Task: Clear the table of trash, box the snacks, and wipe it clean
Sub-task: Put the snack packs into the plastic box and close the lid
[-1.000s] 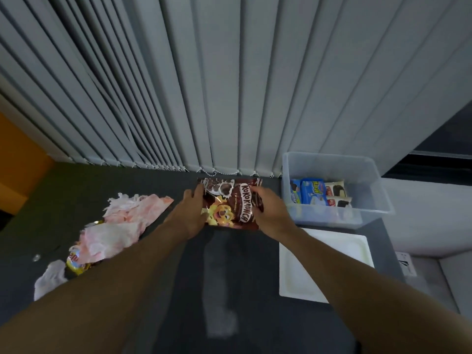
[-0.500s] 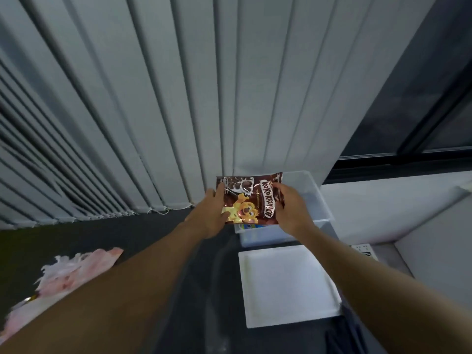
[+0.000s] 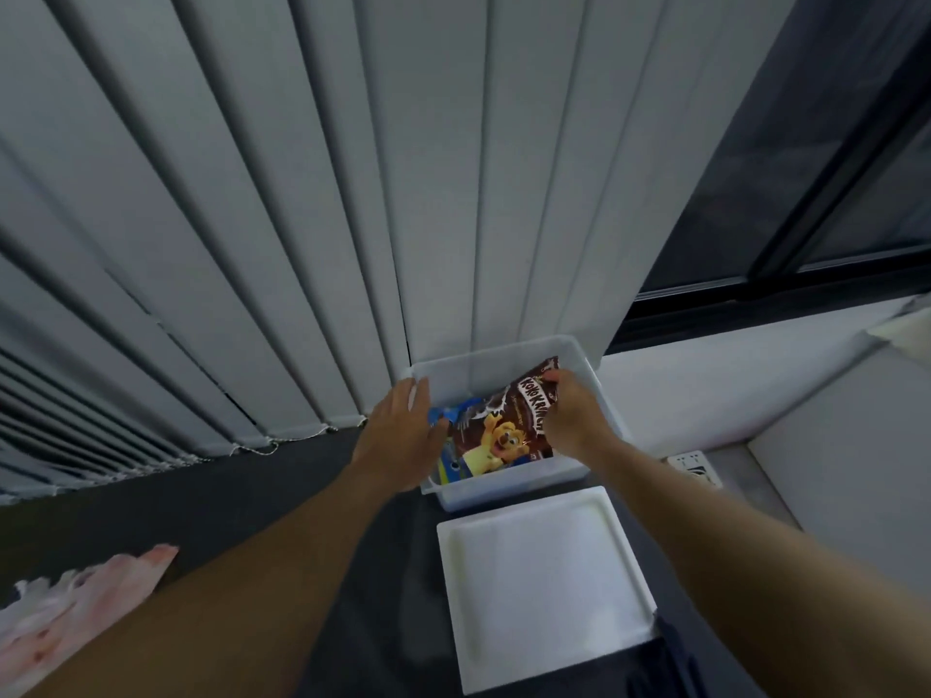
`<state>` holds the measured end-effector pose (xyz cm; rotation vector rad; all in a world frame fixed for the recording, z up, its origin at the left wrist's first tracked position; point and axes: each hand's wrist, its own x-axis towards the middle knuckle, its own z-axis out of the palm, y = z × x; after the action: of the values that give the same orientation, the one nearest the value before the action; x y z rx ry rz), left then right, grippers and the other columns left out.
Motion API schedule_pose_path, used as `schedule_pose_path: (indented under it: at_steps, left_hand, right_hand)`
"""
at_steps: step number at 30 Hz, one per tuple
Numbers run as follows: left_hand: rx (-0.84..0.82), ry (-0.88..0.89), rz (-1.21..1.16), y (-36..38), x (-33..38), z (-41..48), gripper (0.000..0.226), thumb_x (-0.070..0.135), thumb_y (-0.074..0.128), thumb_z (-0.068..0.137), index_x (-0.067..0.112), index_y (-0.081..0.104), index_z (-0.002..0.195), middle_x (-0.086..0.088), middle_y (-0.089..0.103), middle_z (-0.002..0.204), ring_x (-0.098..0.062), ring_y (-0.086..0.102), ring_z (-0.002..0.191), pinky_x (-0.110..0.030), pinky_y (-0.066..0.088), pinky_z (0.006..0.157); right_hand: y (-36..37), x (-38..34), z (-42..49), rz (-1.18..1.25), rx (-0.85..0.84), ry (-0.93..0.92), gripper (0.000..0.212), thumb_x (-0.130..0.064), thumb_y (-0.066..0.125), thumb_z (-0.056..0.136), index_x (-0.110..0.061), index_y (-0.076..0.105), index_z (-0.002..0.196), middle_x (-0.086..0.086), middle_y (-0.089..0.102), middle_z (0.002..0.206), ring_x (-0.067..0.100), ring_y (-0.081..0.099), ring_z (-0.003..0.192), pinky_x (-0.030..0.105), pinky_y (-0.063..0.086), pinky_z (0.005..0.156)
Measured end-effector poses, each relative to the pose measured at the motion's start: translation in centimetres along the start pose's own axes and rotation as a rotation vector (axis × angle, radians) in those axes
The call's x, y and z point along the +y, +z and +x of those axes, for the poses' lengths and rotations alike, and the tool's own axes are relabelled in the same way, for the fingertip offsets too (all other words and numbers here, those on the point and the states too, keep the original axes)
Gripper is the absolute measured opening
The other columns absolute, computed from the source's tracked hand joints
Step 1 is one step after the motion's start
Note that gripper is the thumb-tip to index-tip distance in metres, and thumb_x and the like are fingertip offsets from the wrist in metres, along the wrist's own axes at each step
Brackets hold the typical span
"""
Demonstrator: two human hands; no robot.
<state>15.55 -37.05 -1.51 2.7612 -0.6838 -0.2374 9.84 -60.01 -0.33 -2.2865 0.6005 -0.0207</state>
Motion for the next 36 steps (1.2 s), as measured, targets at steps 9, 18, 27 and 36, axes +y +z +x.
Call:
schedule_pose_path:
  at_steps: [9, 18, 27, 36]
  left_hand:
    - [-0.077, -0.025, 0.110, 2.1, -1.4, 0.4, 0.074, 0.052, 0.012, 0.102, 0.010, -0.016, 0.156, -0.006, -0.016, 0.166, -0.021, -0.009, 0.153, -0.047, 0.007, 0.124]
    - [-0.113, -0.031, 0.087, 2.2, -1.7, 0.8, 0.071, 0.050, 0.015, 0.104, 0.013, -0.020, 0.155, -0.003, -0.020, 0.165, -0.020, -0.013, 0.152, -0.047, 0.003, 0.125]
    - [-0.157, -0.068, 0.134, 2.1, -1.5, 0.9, 0.075, 0.056, 0.014, 0.102, 0.015, -0.021, 0.155, -0.001, -0.020, 0.165, -0.022, -0.009, 0.153, -0.049, 0.004, 0.124]
    - [-0.170, -0.039, 0.278, 0.6, -1.0, 0.0, 0.074, 0.058, 0.013, 0.101, 0.016, -0.013, 0.157, -0.003, -0.013, 0.166, -0.022, -0.006, 0.154, -0.046, 0.001, 0.123]
  right_hand:
    - [2.6, 1.6, 3.3, -0.647, -0.540, 0.054, 0.058, -0.039, 0.063, 0.089, -0.018, 0.046, 0.140, 0.010, 0.052, 0.135, 0.030, 0.048, 0.125, 0.040, 0.042, 0.105]
    - [5.5, 1.4, 4.5, -0.689, -0.713, 0.024, 0.086, -0.047, 0.067, 0.089, -0.023, 0.016, 0.155, 0.015, 0.007, 0.160, 0.034, 0.028, 0.142, 0.041, 0.029, 0.117]
    - [5.8, 2.1, 4.0, -0.717, -0.598, -0.037, 0.118, -0.075, 0.068, 0.068, -0.030, 0.002, 0.155, 0.009, 0.005, 0.162, 0.038, 0.006, 0.149, 0.051, 0.013, 0.121]
    - [2.5, 1.4, 1.9, -0.548, -0.344, -0.138, 0.070, -0.055, 0.057, 0.090, -0.028, 0.031, 0.150, 0.009, 0.018, 0.161, 0.033, 0.026, 0.144, 0.048, 0.031, 0.116]
